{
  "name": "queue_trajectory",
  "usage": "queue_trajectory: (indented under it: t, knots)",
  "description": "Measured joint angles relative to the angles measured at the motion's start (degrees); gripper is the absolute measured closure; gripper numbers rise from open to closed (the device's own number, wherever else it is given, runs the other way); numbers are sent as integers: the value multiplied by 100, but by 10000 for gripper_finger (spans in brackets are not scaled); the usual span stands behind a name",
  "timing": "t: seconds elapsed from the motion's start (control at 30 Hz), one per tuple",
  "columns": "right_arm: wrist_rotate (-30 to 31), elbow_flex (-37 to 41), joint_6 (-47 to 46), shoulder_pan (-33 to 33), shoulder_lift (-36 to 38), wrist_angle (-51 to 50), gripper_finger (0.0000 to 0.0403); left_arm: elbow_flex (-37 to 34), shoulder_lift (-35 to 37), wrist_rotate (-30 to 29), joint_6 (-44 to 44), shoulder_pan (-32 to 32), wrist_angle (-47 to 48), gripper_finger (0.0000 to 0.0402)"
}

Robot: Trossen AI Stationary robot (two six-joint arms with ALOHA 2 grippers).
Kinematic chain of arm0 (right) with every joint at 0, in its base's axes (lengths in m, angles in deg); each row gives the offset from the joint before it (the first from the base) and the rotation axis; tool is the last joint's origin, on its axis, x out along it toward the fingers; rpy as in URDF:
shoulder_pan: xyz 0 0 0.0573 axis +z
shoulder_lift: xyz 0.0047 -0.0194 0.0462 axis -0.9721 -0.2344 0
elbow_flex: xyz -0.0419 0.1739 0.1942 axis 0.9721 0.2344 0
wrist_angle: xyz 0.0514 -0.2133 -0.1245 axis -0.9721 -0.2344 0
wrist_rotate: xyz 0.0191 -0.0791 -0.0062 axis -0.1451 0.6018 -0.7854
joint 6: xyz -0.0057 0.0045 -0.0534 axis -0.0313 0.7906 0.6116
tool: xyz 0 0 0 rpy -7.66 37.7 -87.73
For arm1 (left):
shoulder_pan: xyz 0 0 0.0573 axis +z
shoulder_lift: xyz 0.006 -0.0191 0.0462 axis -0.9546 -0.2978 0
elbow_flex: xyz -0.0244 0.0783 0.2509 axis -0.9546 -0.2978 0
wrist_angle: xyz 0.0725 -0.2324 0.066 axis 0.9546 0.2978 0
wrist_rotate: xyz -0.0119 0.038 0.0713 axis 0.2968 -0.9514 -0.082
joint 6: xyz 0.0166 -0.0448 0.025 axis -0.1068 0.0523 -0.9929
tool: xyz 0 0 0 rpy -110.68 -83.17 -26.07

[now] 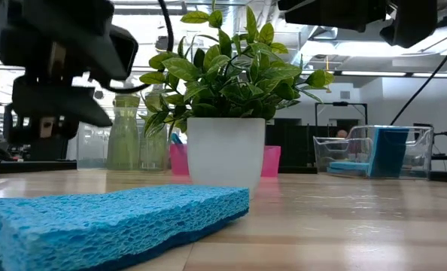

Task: Pick & Place Kitchen Sink Supplies
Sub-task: Put the blue sponge into the transparent bin

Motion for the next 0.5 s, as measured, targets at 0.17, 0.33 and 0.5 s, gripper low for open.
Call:
queue_trajectory:
  t: [0.17,0.33,0.5]
  knots:
    - [0,0,0,-2,0,-2,244,214,0,-2,1,1,-1,230]
    - [0,0,0,2,0,-2,244,253,0,-104,82,-1,18,230]
    - [0,0,-230,0,0,-5,244,255,-47,-247,36,-32,172,230]
